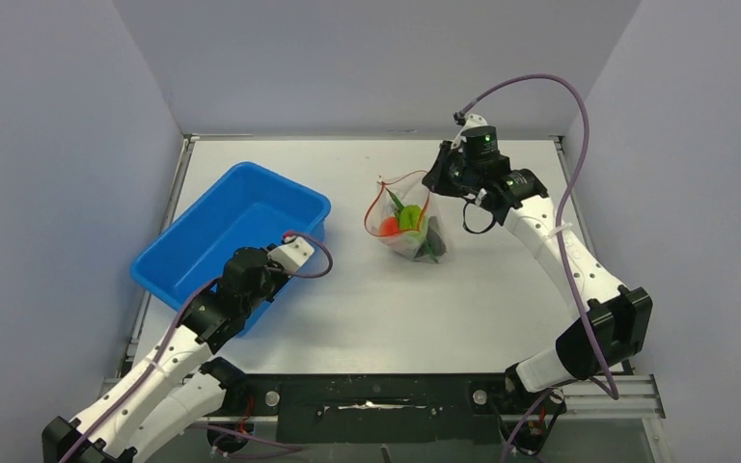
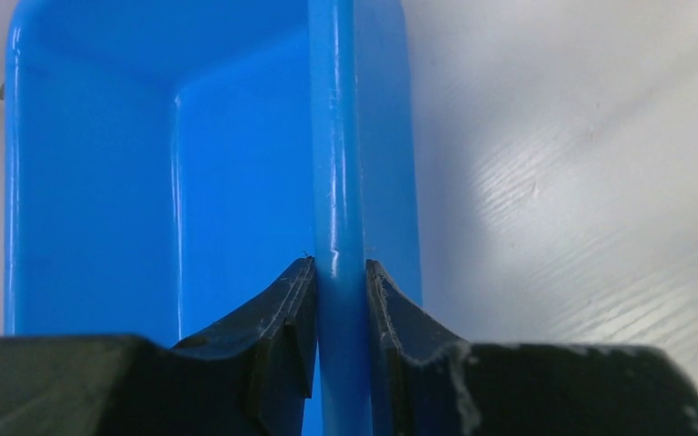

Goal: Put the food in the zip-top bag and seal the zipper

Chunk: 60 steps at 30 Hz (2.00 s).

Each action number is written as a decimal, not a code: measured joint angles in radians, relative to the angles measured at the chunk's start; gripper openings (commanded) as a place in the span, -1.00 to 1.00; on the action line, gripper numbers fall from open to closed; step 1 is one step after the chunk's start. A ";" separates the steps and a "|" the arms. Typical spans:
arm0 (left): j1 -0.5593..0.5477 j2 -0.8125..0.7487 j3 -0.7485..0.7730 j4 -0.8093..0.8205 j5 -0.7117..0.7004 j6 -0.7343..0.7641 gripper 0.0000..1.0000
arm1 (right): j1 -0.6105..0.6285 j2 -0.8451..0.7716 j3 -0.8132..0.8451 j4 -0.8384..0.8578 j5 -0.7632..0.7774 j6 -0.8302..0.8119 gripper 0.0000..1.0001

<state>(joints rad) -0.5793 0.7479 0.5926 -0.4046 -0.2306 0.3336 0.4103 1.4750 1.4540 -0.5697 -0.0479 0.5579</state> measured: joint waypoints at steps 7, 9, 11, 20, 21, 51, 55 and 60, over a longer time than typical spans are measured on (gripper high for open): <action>0.002 -0.027 -0.024 -0.084 0.078 0.185 -1.00 | -0.025 0.000 -0.018 0.016 -0.013 0.000 -1.00; 0.002 -0.028 -0.032 -0.105 0.106 0.239 -1.00 | -0.027 0.000 -0.019 0.017 -0.016 0.000 -1.00; 0.002 -0.036 -0.045 -0.124 0.124 0.281 -1.00 | -0.031 0.000 -0.019 0.018 -0.019 0.001 -1.00; 0.002 -0.131 -0.078 -0.208 0.145 0.356 -1.00 | -0.051 -0.001 -0.025 0.019 -0.024 0.003 -1.00; 0.002 -0.137 -0.078 -0.215 0.144 0.356 -1.00 | -0.052 -0.001 -0.026 0.019 -0.024 0.003 -1.00; 0.120 0.369 0.189 -0.162 -0.140 -0.139 -0.60 | -0.064 -0.001 -0.025 0.023 -0.035 0.004 -1.00; 0.115 0.369 0.192 -0.164 -0.150 -0.166 -0.27 | -0.064 -0.001 -0.023 0.023 -0.034 0.004 -1.00; 0.115 0.369 0.260 -0.178 -0.150 -0.222 -0.09 | -0.065 -0.001 -0.019 0.022 -0.034 0.004 -1.00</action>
<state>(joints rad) -0.4641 1.1164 0.8524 -0.5827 -0.3801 0.1112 0.3454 1.4742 1.4345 -0.5476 -0.0822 0.5617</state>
